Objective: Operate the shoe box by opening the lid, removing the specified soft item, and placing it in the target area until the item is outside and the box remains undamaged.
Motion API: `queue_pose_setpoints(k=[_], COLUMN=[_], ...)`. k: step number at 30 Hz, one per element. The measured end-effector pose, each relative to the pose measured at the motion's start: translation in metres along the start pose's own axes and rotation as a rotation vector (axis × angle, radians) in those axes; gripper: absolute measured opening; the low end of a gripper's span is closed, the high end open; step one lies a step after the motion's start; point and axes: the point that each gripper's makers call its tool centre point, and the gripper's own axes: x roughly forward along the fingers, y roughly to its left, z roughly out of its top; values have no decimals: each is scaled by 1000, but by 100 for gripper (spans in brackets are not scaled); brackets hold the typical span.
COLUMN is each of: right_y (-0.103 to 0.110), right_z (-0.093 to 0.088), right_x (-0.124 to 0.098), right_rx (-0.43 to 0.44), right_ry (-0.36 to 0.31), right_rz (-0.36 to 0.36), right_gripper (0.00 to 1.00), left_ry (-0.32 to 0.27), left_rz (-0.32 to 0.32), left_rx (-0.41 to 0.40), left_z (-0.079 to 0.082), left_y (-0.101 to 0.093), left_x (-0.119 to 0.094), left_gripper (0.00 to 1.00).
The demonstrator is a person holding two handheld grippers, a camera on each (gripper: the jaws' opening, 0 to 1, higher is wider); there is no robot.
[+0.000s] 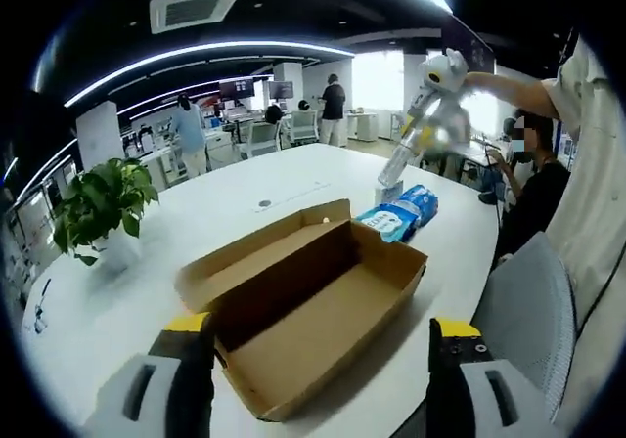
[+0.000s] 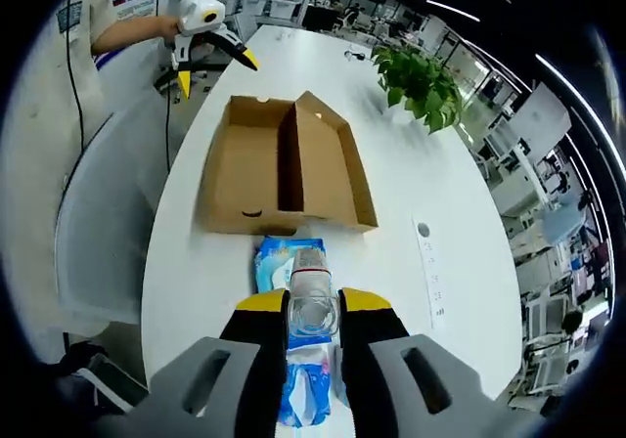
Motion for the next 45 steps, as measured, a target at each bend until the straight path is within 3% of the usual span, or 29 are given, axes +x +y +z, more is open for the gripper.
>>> queue_pose_setpoints(k=[18, 35, 45], right_y=[-41, -54, -56], right_z=[-38, -48, -44], right_x=[47, 91, 113], right_rx=[2, -65, -64], right_ry=[182, 296, 322], right_rz=[60, 112, 135], right_gripper=[17, 17, 17], left_ry=[27, 21, 31], left_rz=[71, 106, 106], left_rx=[-33, -55, -70], left_z=[-20, -25, -32], left_y=[4, 12, 10], left_x=[-7, -10, -9], left_gripper=[97, 100, 100])
